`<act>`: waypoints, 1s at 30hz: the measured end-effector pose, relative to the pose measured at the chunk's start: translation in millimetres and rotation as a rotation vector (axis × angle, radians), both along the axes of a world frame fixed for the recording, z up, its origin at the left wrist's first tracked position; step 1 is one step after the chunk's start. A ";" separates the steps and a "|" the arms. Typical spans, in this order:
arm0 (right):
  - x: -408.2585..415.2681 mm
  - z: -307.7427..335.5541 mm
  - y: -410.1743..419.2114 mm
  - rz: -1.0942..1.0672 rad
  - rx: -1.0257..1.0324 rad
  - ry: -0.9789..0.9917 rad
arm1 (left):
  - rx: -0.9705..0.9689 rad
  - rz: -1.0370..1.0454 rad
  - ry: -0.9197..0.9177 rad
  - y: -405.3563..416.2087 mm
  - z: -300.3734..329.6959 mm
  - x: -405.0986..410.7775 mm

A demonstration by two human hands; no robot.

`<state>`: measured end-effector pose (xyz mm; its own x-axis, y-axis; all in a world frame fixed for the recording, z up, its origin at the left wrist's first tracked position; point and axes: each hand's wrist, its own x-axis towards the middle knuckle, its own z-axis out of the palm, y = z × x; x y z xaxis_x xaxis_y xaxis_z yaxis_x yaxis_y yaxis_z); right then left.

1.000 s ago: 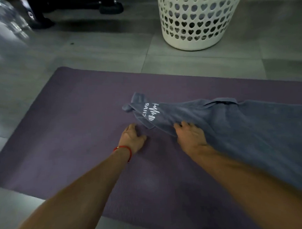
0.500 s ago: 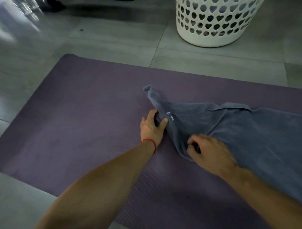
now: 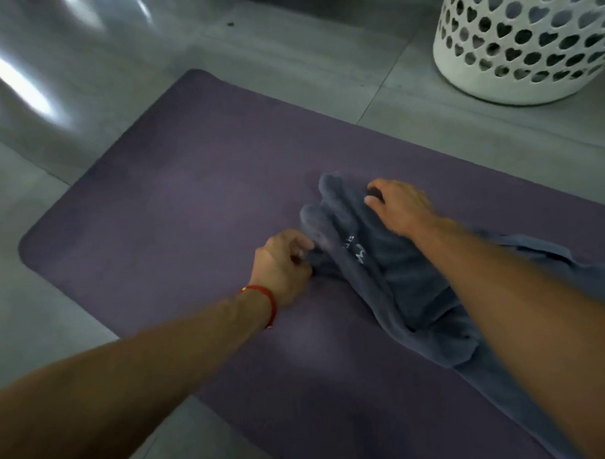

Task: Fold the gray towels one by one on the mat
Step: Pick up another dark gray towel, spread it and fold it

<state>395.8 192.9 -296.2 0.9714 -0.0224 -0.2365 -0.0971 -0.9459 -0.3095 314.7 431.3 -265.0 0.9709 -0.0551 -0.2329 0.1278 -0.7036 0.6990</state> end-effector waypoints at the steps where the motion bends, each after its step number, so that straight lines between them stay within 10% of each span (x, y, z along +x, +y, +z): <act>1: 6.9 -3.0 11.1 0.000 -0.014 0.004 | 0.015 0.011 -0.005 16.4 8.2 -5.2; 8: 32.9 -6.4 52.1 -0.132 -0.144 0.105 | 0.092 0.199 0.178 115.4 9.6 -23.6; 23: 80.9 44.0 57.2 -0.218 0.586 -0.044 | -0.231 0.326 0.298 151.7 -21.7 -40.2; 30: 66.3 -3.2 59.8 0.200 -0.115 0.169 | -0.053 0.314 0.258 156.4 -46.8 -36.0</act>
